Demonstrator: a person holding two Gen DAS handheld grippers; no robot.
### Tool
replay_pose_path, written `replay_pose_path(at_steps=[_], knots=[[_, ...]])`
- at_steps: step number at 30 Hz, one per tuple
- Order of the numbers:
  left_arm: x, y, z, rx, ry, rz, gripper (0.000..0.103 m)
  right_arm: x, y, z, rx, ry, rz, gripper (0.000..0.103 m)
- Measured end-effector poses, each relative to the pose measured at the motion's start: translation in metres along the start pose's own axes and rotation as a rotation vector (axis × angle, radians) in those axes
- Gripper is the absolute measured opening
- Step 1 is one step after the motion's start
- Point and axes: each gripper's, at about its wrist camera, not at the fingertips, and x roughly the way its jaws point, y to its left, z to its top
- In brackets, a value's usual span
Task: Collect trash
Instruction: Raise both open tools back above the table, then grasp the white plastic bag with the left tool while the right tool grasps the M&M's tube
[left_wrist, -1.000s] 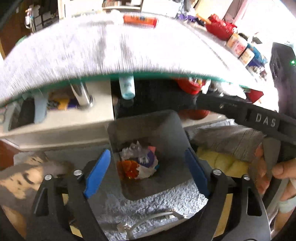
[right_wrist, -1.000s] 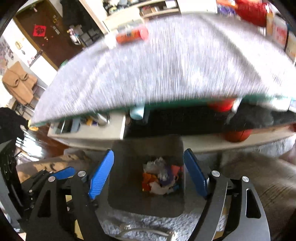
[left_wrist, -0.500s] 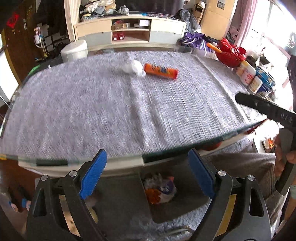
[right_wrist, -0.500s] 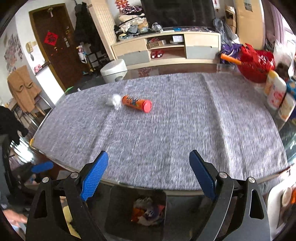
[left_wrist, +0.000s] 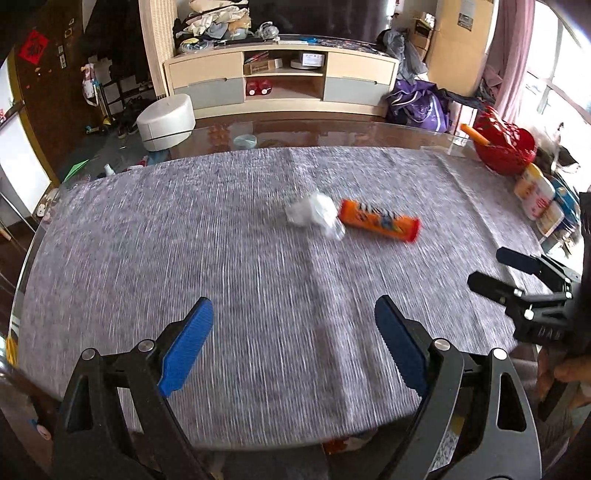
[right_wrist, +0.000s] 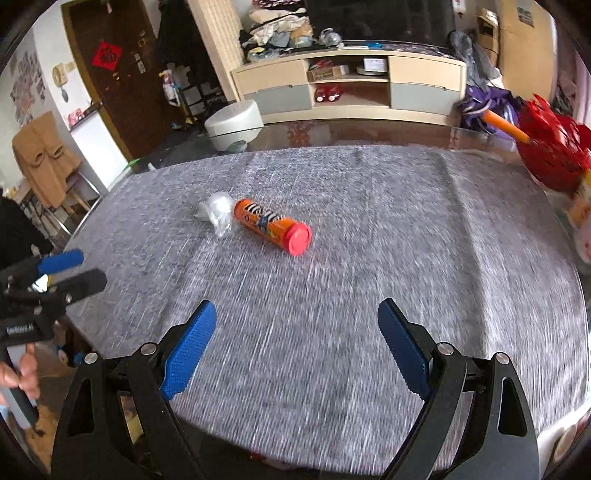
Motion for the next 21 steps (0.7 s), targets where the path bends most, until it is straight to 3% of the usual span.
replay_pose_path(at_steps=[7,17,19,21], knots=[[0.050,0.007,0.039,-0.005,0.047,0.009,0.075,0.047,0.005,0.027,-0.065,0.038,-0.018,0.090],[0.111,0.003,0.075,-0.002,0.092,-0.036,0.074,0.090,0.023,0.052,-0.205,0.034,0.000,0.088],[0.122,-0.001,0.076,0.006,0.103,-0.047,0.071,0.098,0.023,0.052,-0.212,0.057,0.012,0.082],[0.132,-0.004,0.077,0.020,0.118,-0.056,0.065,0.109,0.023,0.050,-0.221,0.091,0.025,0.061]])
